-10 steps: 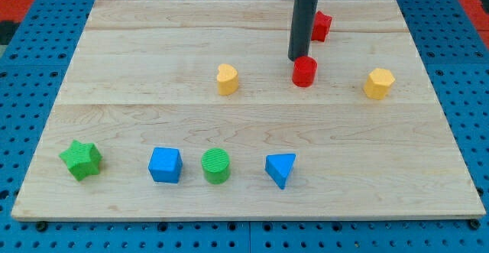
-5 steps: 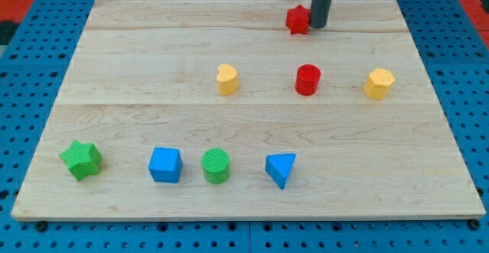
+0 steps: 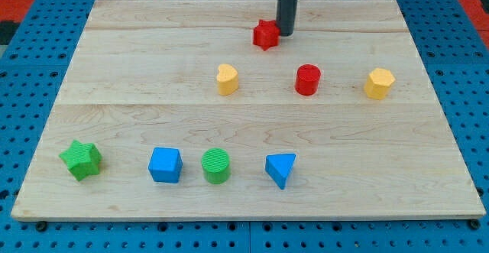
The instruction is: Place the red star left to the yellow heart
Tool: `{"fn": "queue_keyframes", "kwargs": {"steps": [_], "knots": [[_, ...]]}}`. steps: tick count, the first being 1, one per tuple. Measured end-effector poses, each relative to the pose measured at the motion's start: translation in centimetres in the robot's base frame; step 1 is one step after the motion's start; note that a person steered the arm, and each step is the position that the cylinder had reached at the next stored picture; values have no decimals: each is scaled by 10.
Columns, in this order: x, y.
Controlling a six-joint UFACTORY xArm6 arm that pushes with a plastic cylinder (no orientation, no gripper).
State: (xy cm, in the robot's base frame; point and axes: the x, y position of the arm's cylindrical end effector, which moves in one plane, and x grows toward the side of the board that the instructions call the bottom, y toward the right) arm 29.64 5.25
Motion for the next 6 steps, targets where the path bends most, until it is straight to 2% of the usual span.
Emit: {"fn": "queue_keyframes", "kwargs": {"steps": [1, 3, 4, 6], "knots": [[19, -43], [-18, -58], [-9, -96], [20, -131]]}}
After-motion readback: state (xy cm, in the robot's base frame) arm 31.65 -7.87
